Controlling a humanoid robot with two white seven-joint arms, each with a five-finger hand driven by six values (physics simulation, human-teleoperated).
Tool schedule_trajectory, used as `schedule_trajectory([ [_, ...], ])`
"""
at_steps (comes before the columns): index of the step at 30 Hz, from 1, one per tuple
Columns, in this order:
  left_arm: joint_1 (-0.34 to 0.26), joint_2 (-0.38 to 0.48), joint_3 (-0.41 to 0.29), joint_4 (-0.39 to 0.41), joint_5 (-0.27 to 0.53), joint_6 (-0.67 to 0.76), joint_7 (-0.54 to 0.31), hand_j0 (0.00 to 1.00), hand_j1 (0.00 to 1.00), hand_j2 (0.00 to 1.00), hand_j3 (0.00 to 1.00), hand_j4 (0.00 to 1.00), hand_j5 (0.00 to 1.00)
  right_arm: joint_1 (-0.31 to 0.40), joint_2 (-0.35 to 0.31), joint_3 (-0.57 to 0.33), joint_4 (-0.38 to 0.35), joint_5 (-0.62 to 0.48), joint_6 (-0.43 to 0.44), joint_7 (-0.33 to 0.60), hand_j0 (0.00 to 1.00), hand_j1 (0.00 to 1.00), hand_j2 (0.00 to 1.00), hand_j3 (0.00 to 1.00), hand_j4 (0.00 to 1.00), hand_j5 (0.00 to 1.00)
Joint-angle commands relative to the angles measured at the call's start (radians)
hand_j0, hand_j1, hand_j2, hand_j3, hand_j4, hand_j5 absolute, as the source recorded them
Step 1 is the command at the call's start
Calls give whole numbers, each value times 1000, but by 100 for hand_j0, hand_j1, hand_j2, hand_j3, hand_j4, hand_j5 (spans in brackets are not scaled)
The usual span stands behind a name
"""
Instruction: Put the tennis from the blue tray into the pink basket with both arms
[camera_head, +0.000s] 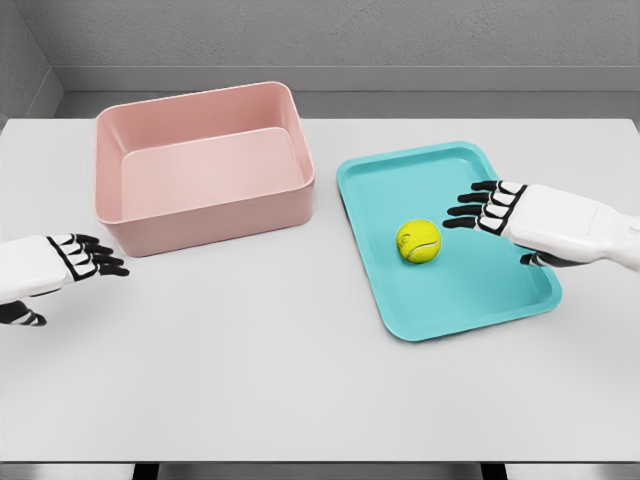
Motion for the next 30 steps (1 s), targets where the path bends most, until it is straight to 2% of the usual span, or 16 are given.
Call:
schedule_trajectory([
  [1,0,4,-1,-5,8,1,0,100,100,100,100,100,100,0,-1,-1,1,-6,0,-1,100,100,100,100,100,100],
  [4,-2,1,-1,-3,8,1,0,100,100,100,100,100,100,-6,27,5,1,7,0,6,100,100,100,100,100,100],
  [6,-2,1,-1,-3,8,1,0,100,100,100,100,100,100,-31,41,-4,4,-8,0,87,100,100,100,100,100,100],
  [8,-2,-2,-1,-5,8,1,0,100,100,100,100,100,100,-41,104,-2,87,-45,0,124,100,100,100,100,100,100],
  [10,-2,-5,-1,-3,8,1,0,100,100,100,100,100,100,-81,188,-4,148,-91,0,326,100,100,100,100,100,100],
  [11,-2,-7,-1,-3,8,1,0,100,100,100,100,100,100,-103,199,-2,153,-118,0,394,100,100,100,100,100,100],
  [13,-2,-7,-1,-3,8,1,0,100,100,100,100,100,100,-129,202,-2,153,-152,0,453,100,100,100,100,100,100],
  [14,-2,-7,-1,-3,8,1,0,100,100,100,100,100,100,-136,237,-2,156,-151,0,481,100,100,100,100,100,100],
  [15,-2,-7,-1,-3,8,1,0,100,100,100,100,100,100,-138,243,-1,160,-152,0,503,100,100,100,100,100,100],
  [21,-2,-8,-1,-3,8,1,0,100,100,100,100,100,100,-195,262,2,156,-154,0,512,100,100,100,100,100,100],
  [24,-2,-8,-1,-5,8,1,0,100,100,100,100,100,100,-212,294,4,164,-149,0,513,100,100,100,100,100,100],
  [30,0,-12,-3,-3,5,1,0,100,100,100,100,100,100,-241,368,7,240,-144,0,531,99,99,99,99,99,99],
])
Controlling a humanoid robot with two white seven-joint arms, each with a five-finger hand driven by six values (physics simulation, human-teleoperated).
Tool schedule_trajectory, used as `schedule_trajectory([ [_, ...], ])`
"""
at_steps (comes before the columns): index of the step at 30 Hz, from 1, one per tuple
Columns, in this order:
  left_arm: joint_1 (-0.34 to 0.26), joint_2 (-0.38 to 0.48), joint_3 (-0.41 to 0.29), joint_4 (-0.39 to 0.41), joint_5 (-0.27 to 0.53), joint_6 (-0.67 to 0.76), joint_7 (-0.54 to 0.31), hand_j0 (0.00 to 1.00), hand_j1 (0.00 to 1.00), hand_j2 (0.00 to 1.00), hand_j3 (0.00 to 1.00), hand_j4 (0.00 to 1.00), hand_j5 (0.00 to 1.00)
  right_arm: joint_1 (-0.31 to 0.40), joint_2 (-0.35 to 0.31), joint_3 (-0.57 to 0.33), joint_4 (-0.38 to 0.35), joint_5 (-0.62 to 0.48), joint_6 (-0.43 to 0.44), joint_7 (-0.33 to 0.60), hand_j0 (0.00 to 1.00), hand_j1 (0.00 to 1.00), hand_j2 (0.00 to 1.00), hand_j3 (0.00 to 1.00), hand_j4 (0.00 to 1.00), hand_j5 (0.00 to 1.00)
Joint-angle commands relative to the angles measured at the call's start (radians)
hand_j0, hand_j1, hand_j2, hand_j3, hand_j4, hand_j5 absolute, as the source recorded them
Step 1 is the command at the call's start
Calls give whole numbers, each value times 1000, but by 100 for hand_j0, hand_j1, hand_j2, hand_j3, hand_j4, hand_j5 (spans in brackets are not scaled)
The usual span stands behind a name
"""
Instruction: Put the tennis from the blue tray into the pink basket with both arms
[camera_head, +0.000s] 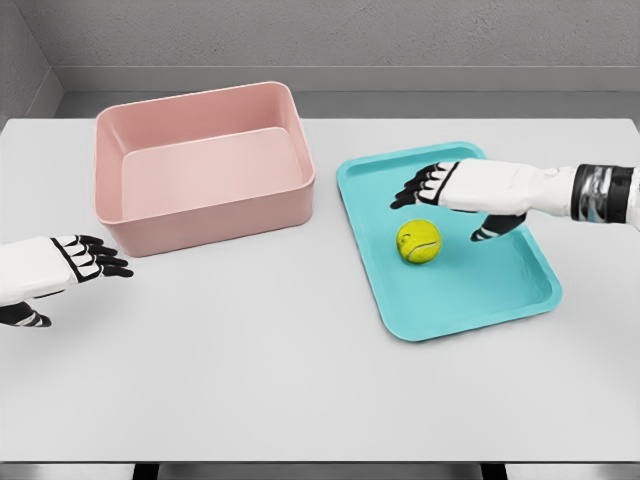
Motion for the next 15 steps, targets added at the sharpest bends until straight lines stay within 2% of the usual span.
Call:
schedule_trajectory([
  [1,0,0,-2,0,5,1,0,100,100,100,100,100,100,-3,35,2,36,0,2,3,99,99,99,99,99,99],
  [9,0,-4,-2,-3,5,1,0,100,100,100,100,100,100,-18,104,24,127,49,2,3,99,99,99,99,99,99],
  [15,0,-6,-2,-4,5,1,0,100,100,100,100,100,100,-17,113,59,148,54,2,3,99,99,99,99,99,99],
])
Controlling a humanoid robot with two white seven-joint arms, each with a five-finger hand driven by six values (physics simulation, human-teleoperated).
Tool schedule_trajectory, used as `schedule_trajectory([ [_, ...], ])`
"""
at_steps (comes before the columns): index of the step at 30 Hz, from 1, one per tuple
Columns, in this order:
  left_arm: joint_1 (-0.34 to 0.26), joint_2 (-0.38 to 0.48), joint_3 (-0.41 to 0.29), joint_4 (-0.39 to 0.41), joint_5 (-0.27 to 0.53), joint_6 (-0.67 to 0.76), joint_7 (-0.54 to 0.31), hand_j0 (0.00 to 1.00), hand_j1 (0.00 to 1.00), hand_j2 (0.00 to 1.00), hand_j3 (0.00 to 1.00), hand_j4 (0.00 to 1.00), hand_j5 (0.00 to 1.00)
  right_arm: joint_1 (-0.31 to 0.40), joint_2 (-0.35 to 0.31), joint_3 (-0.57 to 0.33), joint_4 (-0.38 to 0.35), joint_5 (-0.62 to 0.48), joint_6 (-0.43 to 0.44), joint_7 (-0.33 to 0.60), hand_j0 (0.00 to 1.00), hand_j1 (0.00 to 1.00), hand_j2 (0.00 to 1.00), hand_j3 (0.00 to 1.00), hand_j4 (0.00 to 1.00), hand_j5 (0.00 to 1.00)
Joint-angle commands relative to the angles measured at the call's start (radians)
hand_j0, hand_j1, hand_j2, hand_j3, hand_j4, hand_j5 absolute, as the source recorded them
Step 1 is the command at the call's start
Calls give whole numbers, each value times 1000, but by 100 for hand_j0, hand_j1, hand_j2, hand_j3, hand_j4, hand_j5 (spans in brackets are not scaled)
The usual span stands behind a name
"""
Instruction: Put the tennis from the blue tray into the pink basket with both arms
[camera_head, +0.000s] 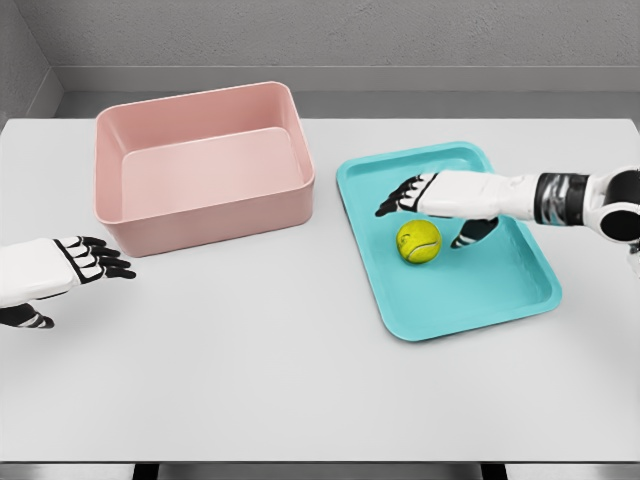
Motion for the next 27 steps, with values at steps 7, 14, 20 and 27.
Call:
schedule_trajectory([
  [7,0,-1,0,-2,6,1,0,100,100,100,100,100,100,-2,24,32,49,-1,3,0,99,99,99,99,99,99],
  [14,0,-4,-3,0,4,1,0,100,100,100,100,100,100,-2,56,46,98,14,3,0,99,99,99,99,99,99],
  [20,0,-6,-3,0,4,1,0,100,100,100,100,100,100,-2,69,46,126,25,3,0,98,98,98,98,98,98],
  [27,0,-6,-3,0,1,1,0,100,100,100,100,100,100,-2,69,46,120,32,3,0,83,83,83,83,83,83],
])
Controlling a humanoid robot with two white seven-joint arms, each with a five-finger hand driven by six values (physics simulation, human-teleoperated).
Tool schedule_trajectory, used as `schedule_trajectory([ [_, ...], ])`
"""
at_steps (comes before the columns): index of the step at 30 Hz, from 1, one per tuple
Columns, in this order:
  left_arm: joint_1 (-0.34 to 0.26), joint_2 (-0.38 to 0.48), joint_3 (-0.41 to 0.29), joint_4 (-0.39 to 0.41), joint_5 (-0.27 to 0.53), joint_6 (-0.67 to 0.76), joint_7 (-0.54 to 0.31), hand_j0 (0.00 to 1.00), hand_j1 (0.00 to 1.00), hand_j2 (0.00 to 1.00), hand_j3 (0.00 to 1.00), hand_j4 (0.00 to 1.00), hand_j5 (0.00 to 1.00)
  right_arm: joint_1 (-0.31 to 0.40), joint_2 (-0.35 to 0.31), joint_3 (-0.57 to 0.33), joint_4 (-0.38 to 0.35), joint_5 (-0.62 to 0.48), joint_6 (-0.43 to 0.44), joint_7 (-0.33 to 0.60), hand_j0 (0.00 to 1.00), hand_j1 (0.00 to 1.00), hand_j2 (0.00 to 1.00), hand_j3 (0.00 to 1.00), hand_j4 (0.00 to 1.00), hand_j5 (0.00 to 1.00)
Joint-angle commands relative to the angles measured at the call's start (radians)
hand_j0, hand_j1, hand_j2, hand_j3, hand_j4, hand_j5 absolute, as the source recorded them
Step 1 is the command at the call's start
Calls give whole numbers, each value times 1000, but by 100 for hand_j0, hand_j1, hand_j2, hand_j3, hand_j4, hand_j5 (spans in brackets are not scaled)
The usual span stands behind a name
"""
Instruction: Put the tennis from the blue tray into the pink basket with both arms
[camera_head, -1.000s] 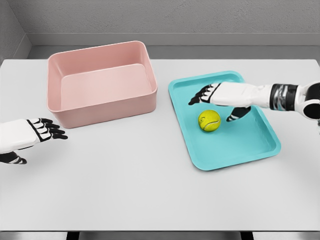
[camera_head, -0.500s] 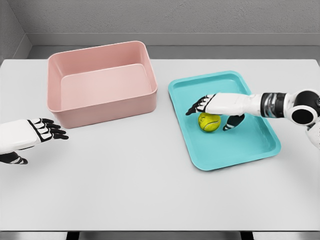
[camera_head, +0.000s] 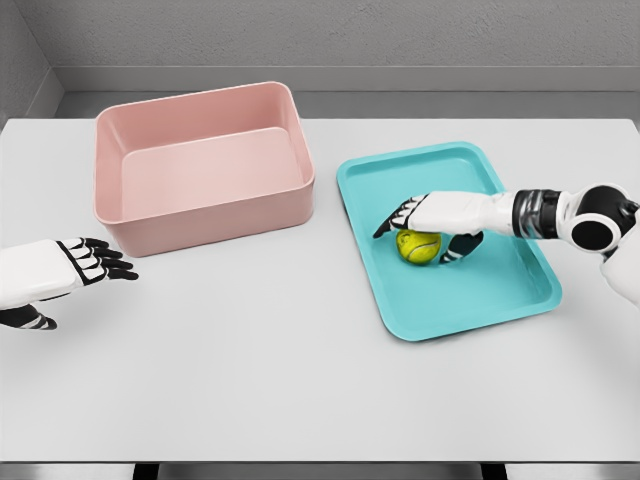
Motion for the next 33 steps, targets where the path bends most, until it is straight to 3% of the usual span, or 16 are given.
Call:
schedule_trajectory([
  [1,0,2,0,0,6,1,0,100,100,100,100,100,100,0,-1,-1,-1,-4,3,0,82,82,82,82,82,82],
  [5,0,0,0,0,4,1,0,100,100,100,100,100,100,-2,-1,-1,-1,-4,3,0,73,73,73,73,73,73],
  [6,0,0,0,-2,4,1,0,100,100,100,100,100,100,-2,1,-2,-3,-9,3,0,62,62,62,62,62,62],
  [21,0,-3,0,0,4,1,0,100,100,100,100,100,100,-5,-2,-11,-12,-12,3,0,57,57,57,57,57,57],
  [26,0,-6,0,0,4,1,0,100,100,100,100,100,100,-5,-12,-19,-49,-14,3,0,53,53,53,53,53,53],
  [33,0,-8,0,-2,4,1,0,100,100,100,100,100,100,-5,-50,-45,-204,-14,3,0,53,53,53,53,53,53],
])
